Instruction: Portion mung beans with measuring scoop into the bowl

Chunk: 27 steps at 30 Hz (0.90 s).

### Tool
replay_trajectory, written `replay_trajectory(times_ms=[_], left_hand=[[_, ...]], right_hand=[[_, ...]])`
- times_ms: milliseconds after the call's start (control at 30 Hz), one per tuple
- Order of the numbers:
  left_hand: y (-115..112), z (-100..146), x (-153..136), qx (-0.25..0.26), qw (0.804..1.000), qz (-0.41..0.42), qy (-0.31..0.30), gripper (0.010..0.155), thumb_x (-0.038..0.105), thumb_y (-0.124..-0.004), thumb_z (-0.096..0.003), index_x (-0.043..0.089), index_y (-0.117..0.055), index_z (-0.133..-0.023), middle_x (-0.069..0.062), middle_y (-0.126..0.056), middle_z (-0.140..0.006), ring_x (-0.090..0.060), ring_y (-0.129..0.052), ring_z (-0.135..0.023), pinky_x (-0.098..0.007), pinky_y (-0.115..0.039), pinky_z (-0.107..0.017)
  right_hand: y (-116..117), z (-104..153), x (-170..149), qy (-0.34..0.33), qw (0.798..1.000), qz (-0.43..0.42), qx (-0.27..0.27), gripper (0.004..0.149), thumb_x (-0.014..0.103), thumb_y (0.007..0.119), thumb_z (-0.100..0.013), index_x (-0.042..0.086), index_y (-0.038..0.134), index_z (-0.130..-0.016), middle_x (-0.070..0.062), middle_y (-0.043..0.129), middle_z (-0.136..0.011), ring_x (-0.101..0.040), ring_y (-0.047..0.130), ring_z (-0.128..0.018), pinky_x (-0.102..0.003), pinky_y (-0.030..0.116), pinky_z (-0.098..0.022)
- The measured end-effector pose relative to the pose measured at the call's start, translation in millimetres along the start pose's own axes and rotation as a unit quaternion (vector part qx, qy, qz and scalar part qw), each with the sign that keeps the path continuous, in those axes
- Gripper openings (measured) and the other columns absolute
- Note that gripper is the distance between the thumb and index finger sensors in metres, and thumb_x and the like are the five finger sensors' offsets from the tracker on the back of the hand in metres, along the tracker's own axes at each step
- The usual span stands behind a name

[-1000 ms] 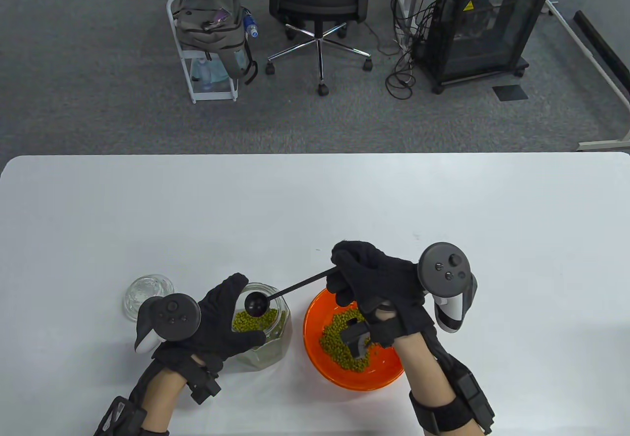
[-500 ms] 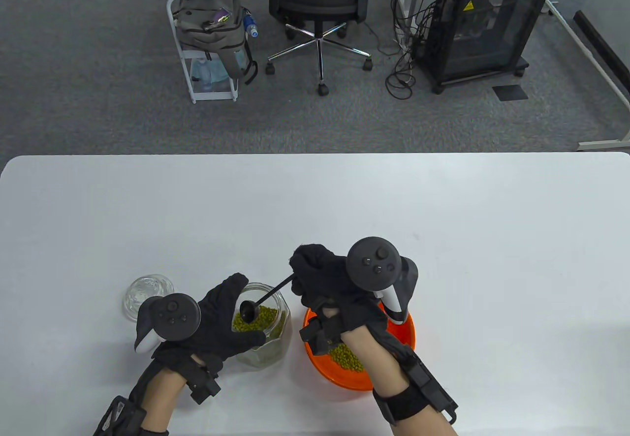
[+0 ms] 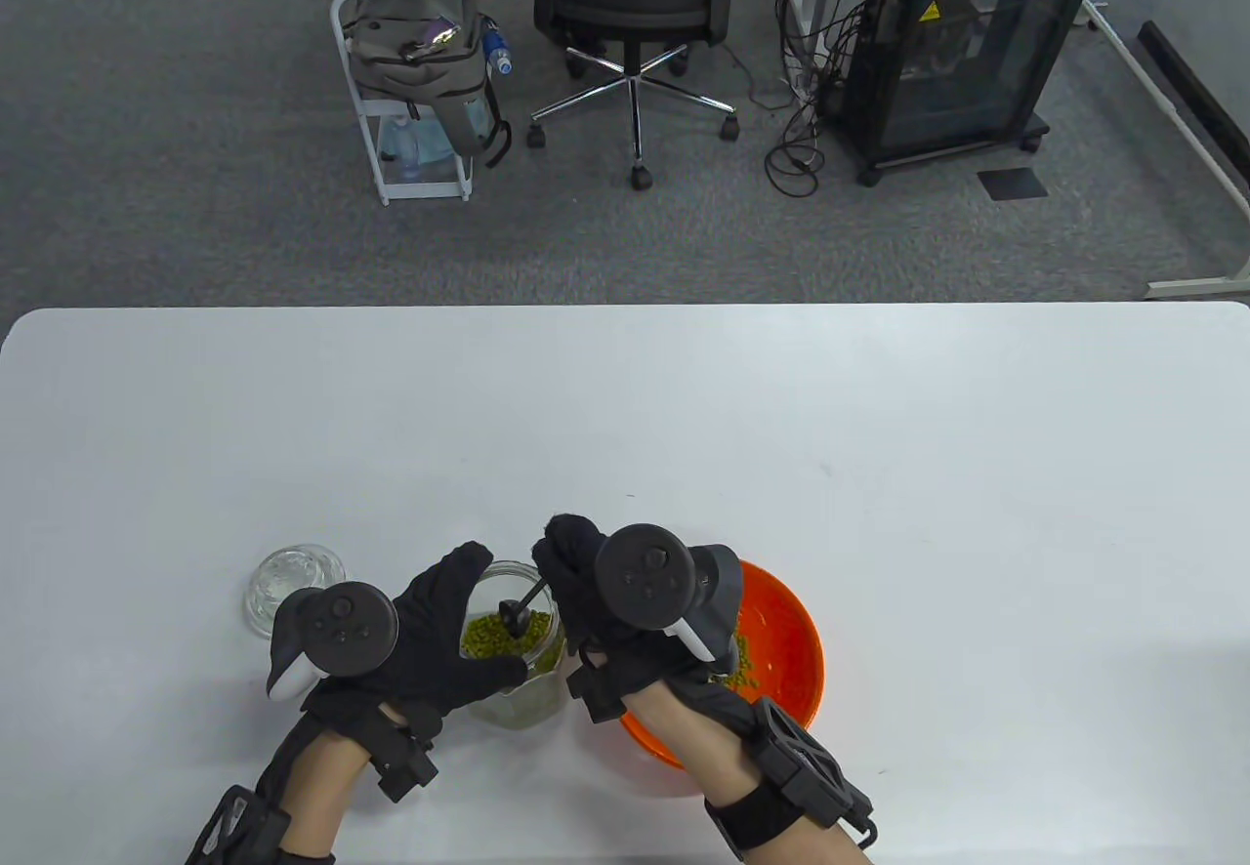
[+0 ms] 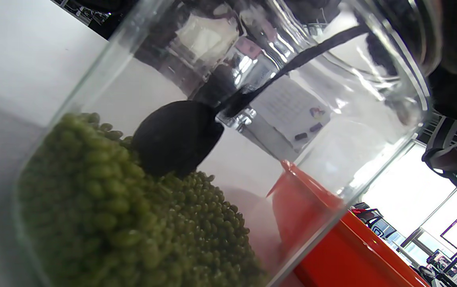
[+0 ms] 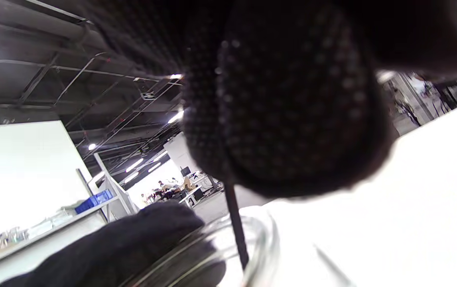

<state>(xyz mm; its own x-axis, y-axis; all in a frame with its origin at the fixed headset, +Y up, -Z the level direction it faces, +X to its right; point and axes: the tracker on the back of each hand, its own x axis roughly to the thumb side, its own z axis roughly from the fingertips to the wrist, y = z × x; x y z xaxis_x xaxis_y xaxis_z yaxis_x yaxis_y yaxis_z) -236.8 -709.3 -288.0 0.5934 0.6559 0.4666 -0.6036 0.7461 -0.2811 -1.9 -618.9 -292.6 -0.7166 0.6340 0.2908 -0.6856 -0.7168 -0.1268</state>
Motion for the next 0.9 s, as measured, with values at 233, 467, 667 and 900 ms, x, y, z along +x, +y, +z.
replay_trajectory(times_ms=[233,467,667,900], left_hand=[[0,0,0,0.0,1.0,0.0,0.0,0.119,0.084,-0.08,-0.0423,0.003,-0.025,-0.111,-0.029,-0.038,-0.116,-0.06,-0.055,-0.104,-0.076,-0.049,-0.072],[0,0,0,0.0,1.0,0.0,0.0,0.119,0.085,-0.079,-0.0424,0.003,-0.025,-0.111,-0.029,-0.038,-0.116,-0.06,-0.055,-0.104,-0.076,-0.049,-0.072],[0,0,0,0.0,1.0,0.0,0.0,0.119,0.085,-0.079,-0.0424,0.003,-0.025,-0.111,-0.029,-0.038,-0.116,-0.06,-0.055,-0.104,-0.076,-0.049,-0.072],[0,0,0,0.0,1.0,0.0,0.0,0.119,0.085,-0.079,-0.0423,0.003,-0.025,-0.111,-0.029,-0.038,-0.116,-0.06,-0.055,-0.104,-0.076,-0.049,-0.072]], right_hand=[[11,-6,-23,0.028,0.99,-0.116,0.077,0.043,0.038,0.085,-0.046,0.009,0.092,-0.078,-0.009,0.113,-0.043,-0.019,0.112,-0.019,-0.033,0.094,-0.02],[14,-9,-46,0.079,0.968,-0.198,0.133,0.043,0.038,0.082,-0.046,0.012,0.092,-0.079,-0.009,0.112,-0.045,-0.019,0.112,-0.021,-0.033,0.094,-0.021],[13,-8,-63,0.129,0.944,-0.269,0.144,0.043,0.037,0.082,-0.047,0.01,0.091,-0.079,-0.01,0.112,-0.045,-0.019,0.112,-0.02,-0.033,0.094,-0.021],[4,-4,-81,0.182,0.921,-0.319,0.127,0.043,0.036,0.082,-0.047,0.007,0.091,-0.078,-0.01,0.112,-0.043,-0.018,0.113,-0.018,-0.033,0.095,-0.019]])
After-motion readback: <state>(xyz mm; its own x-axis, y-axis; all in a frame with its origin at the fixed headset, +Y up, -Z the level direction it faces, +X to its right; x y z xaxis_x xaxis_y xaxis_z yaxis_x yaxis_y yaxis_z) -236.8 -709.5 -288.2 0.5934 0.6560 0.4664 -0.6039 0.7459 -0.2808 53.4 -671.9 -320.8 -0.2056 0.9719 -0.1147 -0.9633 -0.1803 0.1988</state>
